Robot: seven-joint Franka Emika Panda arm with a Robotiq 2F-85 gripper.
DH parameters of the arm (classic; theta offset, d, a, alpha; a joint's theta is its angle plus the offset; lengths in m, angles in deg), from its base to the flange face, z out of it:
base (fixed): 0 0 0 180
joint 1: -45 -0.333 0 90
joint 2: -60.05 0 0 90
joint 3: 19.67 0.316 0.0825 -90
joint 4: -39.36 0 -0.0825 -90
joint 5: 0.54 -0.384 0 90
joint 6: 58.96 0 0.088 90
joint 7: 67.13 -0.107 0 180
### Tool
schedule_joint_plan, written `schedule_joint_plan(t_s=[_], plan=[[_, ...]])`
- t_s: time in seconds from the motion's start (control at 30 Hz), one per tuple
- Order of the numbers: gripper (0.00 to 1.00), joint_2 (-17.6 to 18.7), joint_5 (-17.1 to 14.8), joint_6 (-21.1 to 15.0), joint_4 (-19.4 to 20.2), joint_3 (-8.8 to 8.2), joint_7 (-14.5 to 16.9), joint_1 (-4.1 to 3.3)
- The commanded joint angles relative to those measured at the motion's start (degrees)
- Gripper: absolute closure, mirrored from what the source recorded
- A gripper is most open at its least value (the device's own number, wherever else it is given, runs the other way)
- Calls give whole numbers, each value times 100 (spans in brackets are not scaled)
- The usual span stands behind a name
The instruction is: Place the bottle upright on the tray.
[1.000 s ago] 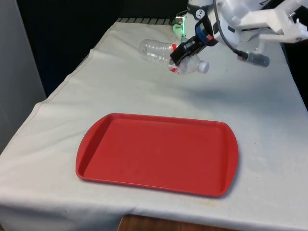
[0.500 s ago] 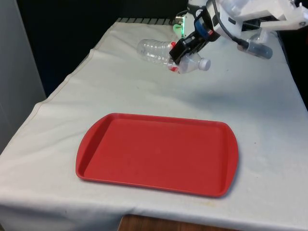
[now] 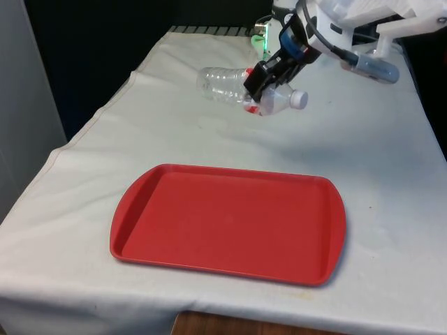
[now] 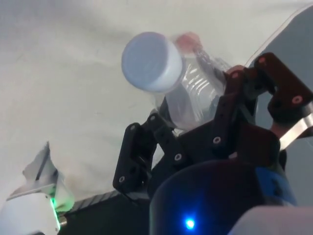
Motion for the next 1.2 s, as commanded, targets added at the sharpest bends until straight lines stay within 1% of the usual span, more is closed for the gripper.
schedule_joint_plan(t_s=[0.0, 0.13, 0.17, 0.2, 0.3, 0.37, 0.43, 0.47, 0.5, 0.53, 0.6, 0.8, 0.83, 0.87, 1.07, 1.1, 1.13, 1.17], plan=[[88, 52, -69, -57, -80, 11, 69, 40], [88, 132, -166, -143, -212, -11, 160, 74], [88, 120, -126, -97, -195, -29, 120, 40], [88, 155, -195, -172, -246, -23, 189, 86], [88, 212, -275, -252, -327, -52, 269, 109], [88, 264, -372, -338, -407, -86, 361, 143], [88, 304, -453, -390, -464, -109, 435, 155], [88, 281, -413, -372, -435, -143, 395, 115], [88, 321, -487, -418, -487, -120, 470, 166], [88, 338, -527, -435, -516, -132, 504, 166], [88, 395, -642, -516, -607, -155, 613, 201], [88, 498, -882, -670, -756, -218, 848, 229], [88, 464, -814, -630, -716, -252, 773, 183], [88, 510, -922, -699, -779, -229, 888, 235], [88, 619, -1220, -854, -922, -292, 1186, 269], [88, 602, -1209, -854, -900, -338, 1163, 229], [88, 642, -1295, -888, -957, -315, 1261, 275], [88, 659, -1346, -917, -985, -321, 1306, 281]])
